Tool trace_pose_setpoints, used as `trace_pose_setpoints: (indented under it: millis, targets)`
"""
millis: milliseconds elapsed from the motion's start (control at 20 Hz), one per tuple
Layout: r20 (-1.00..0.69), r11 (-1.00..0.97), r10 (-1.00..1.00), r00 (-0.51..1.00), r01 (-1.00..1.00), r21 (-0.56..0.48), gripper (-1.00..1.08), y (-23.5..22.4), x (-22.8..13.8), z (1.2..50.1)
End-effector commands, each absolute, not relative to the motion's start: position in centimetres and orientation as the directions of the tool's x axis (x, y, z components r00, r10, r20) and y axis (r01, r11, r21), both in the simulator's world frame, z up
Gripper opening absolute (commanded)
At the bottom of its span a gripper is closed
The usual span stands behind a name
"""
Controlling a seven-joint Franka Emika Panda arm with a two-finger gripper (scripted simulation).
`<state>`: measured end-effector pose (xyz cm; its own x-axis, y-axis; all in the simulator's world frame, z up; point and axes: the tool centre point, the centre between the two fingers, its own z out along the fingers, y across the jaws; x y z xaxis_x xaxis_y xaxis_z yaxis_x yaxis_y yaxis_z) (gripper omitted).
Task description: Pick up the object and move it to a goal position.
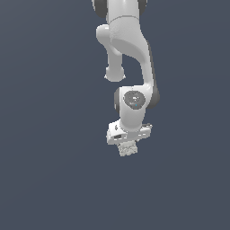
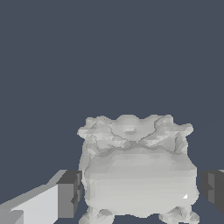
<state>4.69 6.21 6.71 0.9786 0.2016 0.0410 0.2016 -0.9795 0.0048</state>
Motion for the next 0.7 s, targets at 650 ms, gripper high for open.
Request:
trace_pose_setpoints:
  millis: [650]
  targets:
    - [0.041,-0.979,0.204,0.978,0.204,0.005,-1.00,5.8,3.8,8.2]
